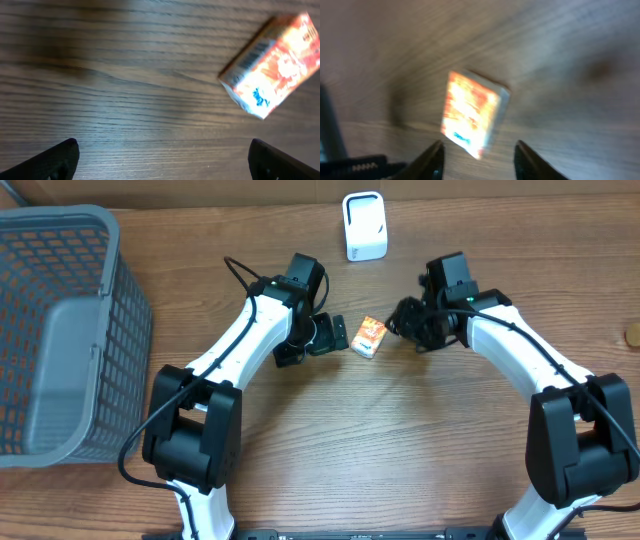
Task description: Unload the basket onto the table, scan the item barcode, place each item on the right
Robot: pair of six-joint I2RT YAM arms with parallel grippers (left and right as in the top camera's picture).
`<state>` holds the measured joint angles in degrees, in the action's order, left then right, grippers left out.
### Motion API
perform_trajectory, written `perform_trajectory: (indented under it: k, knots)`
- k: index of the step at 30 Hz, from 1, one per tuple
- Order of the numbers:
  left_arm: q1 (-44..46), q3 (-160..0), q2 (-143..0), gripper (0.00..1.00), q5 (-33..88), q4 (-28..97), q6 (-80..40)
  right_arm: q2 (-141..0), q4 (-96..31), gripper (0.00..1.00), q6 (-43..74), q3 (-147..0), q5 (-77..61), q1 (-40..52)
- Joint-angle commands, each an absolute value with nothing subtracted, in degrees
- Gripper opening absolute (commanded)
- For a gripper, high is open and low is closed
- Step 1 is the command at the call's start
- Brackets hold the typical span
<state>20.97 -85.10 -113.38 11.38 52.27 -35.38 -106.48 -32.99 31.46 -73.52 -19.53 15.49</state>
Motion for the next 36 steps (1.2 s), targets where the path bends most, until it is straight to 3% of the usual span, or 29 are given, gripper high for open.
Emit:
perform_trajectory:
  k: [1, 15, 18, 36]
  knots:
    - [19.4, -84.9, -113.1, 1.0, 8.9, 52.4, -41.3, -106.8, -30.4, 0.37, 33.9, -74.7, -19.2, 17.2]
    - [19.0, -84.8, -113.1, 1.0, 7.6, 55.5, -41.1, -115.1, -27.1, 0.31, 45.1, -74.6, -13.1, 21.7]
    - [19.0, -84.8, -113.1, 1.0, 7.0, 56.1, -41.1, -115.8, -30.2, 0.26, 45.0, -74.6, -12.1, 21.1]
    - [19.0, -84.8, -113.1, 1.0, 6.8, 56.3, -40.2, -115.3, -46.9, 0.33, 35.7, -80.3, -4.9, 14.5]
